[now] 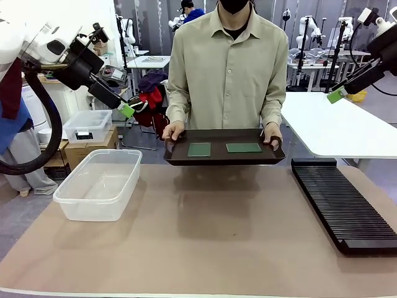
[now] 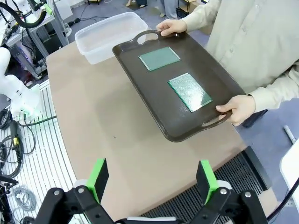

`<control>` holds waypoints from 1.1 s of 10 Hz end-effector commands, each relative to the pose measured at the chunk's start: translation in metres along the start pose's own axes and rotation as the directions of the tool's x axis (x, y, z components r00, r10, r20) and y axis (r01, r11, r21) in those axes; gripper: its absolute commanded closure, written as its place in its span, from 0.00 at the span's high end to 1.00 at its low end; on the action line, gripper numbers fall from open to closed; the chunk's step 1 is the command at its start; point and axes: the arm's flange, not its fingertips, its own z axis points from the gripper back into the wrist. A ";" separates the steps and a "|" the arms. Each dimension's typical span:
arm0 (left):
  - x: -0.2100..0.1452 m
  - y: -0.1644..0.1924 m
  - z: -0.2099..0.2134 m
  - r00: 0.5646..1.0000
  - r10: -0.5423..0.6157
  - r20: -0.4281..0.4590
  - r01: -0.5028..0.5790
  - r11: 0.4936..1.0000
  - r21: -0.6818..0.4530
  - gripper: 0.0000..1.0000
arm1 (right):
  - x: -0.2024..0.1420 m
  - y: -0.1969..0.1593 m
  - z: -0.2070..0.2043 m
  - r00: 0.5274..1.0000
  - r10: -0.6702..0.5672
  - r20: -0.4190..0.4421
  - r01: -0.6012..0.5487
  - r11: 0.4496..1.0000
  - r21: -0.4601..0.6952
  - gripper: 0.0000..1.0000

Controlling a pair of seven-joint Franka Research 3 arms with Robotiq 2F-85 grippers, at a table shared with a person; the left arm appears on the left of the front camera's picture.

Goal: Sort PCBs into racks and boxes based on the side picked up.
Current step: Pick up the Blank PCB handed by the Human.

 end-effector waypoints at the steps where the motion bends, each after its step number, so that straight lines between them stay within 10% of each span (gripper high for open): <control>1: -0.003 -0.004 -0.003 0.999 -0.029 -0.042 0.033 0.996 0.079 1.00 | 0.002 -0.001 0.000 1.000 0.001 0.008 -0.001 1.000 0.015 1.00; 11: 0.005 -0.001 -0.003 0.998 -0.040 -0.041 0.045 0.993 0.110 1.00 | 0.001 0.001 0.000 1.000 0.001 -0.007 -0.001 1.000 -0.010 1.00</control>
